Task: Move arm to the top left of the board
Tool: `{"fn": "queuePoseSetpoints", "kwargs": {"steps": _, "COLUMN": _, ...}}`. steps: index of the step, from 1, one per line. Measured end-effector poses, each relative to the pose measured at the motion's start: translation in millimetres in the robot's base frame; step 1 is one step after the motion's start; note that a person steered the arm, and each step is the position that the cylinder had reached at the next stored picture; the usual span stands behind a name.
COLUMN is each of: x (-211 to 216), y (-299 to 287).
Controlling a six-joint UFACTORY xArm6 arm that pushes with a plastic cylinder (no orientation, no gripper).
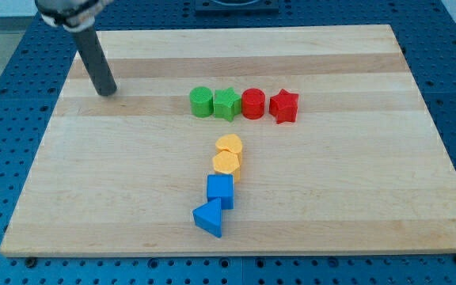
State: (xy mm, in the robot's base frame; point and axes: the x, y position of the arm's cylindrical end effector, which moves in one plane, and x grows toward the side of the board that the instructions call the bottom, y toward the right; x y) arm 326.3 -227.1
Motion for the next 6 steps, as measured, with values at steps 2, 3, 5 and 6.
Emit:
{"fn": "queuePoseSetpoints", "kwargs": {"steps": 2, "x": -133, "y": 24}}
{"fn": "queuePoseSetpoints", "kwargs": {"steps": 3, "x": -134, "y": 24}}
{"fn": "queuePoseSetpoints", "kwargs": {"steps": 5, "x": -116, "y": -12}}
{"fn": "queuePoseSetpoints", "kwargs": {"steps": 6, "x": -26, "y": -70}}
